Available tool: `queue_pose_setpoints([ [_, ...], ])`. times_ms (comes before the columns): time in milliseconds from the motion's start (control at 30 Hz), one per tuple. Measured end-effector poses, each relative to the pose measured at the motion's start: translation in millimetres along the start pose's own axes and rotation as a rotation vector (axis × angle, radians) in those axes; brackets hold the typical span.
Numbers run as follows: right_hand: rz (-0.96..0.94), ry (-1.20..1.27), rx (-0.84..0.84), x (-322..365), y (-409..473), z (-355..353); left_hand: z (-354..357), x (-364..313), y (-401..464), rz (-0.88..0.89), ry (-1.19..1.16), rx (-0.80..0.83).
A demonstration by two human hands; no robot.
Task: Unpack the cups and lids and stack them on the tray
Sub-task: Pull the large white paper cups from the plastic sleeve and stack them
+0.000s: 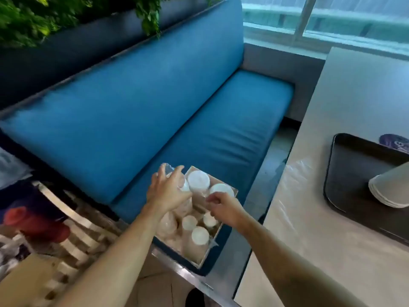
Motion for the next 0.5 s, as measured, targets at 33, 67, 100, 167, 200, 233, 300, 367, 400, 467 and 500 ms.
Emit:
queue_pose_setpoints([
  [33, 0.034, 0.047, 0.005, -5, 6, 10, 1, 3, 8, -0.011, -0.017, 0.023],
  [67, 0.072, 0.087, -0.008, -9, 12, 17, 0, 5, 15, -0.022, -0.056, 0.037],
  [100, 0.085, 0.12, -0.014, -18, 20, 27, 3, 10, 23, -0.025, -0.091, 0.066],
  [167, 0.076, 0.2, -0.04, -27, 31, 41, 9, 14, 34, -0.005, -0.161, 0.1],
  [200, 0.076, 0.24, -0.058, -30, 39, 47, 13, 16, 39, 0.01, -0.174, 0.104],
  [233, 0.071, 0.284, -0.073, -35, 46, 52, 15, 17, 43, 0.018, -0.193, 0.087],
  [300, 0.075, 0.395, -0.08, -40, 56, 60, 15, 20, 47, 0.008, -0.203, 0.052],
  [367, 0.1, 0.51, -0.093, -48, 66, 66, 13, 21, 50, 0.012, -0.227, 0.038],
  [400, 0.111, 0.564, -0.097, -49, 70, 67, 10, 21, 51, 0.016, -0.232, 0.041],
  [467, 0.103, 0.673, -0.093, -52, 78, 72, 3, 26, 53, 0.016, -0.259, 0.062],
  [500, 0.093, 0.72, -0.093, -54, 81, 73, -1, 29, 54, 0.016, -0.28, 0.072],
])
Point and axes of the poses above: each hand's wrist, its own y-axis towards the middle knuckle, its own z-axis out of the palm, x = y × z, the point moved 3 cm from there along y, towards the middle knuckle, and after that the axes turned 13 degrees about -z, right-handed, at the moved point
